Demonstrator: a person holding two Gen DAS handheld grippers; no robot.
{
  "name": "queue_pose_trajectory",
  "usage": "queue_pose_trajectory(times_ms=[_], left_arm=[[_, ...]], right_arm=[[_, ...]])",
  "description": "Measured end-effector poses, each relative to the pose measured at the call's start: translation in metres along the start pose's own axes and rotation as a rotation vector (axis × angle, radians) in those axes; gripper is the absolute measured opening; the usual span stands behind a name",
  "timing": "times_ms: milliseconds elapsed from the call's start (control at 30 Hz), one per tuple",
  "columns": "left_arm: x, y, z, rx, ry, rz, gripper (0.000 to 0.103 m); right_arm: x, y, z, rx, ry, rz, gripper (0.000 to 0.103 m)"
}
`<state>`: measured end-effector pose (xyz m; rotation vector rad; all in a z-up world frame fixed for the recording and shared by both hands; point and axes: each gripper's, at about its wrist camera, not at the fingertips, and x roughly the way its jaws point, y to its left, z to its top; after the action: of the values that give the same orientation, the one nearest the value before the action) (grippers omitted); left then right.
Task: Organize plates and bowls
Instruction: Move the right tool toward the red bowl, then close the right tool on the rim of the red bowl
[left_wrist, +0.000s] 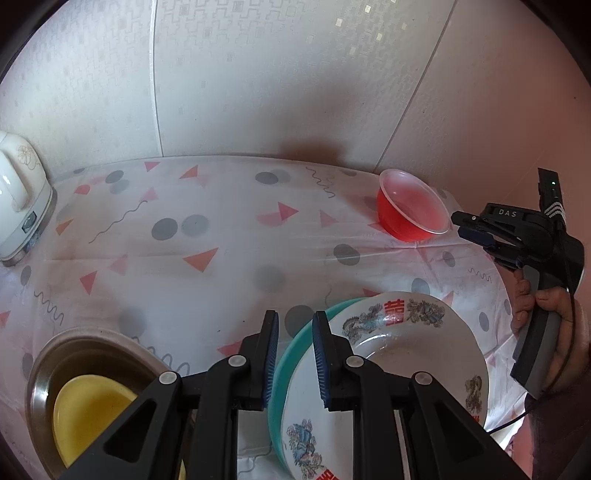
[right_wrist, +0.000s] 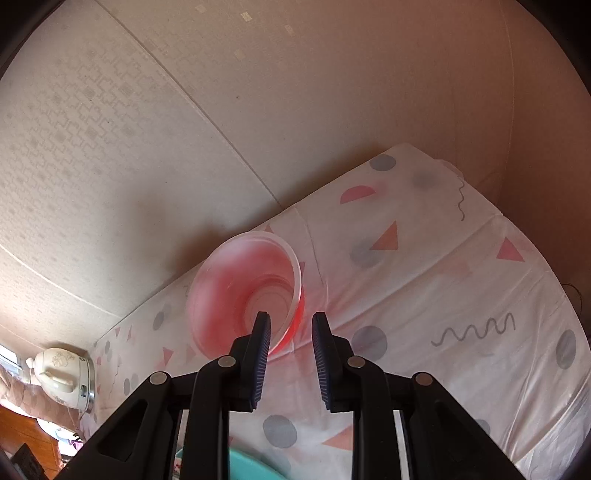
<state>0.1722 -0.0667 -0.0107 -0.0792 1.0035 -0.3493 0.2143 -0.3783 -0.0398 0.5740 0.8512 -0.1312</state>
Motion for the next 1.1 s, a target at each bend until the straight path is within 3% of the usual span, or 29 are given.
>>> queue_pose_trajectory(times_ms=[167,267,667,733,833,1100], left_arm=[[0.008,0.000,0.006,-0.002,0.007,-0.008,0.019],[0.011,0.003,0.008,-0.006,0.006,-0.007,0.019],[0.021,0.009,0.026,-0.065,0.008,-0.062,0.024],[0.024,0.010,0.031,-0.081,0.012,-0.061,0.027],[0.028,0.012,0.037,-0.105,0.013,-0.059,0.028],[0.042,0.016,0.050,-0.150,0.024,-0.085,0.028]], right_arm=[[0.026,0.003,0.007,-0.010,0.050,-0.014,0.023],[0.032,0.014,0.005,-0.059,0.074,0.013,0.016],[0.035,0.052,-0.026,-0.205,0.192,0.123,0.015],[0.035,0.055,-0.029,-0.218,0.197,0.121,0.015],[0.031,0.054,-0.029,-0.196,0.185,0.126,0.024],[0.015,0.044,-0.017,-0.143,0.116,0.113,0.024]])
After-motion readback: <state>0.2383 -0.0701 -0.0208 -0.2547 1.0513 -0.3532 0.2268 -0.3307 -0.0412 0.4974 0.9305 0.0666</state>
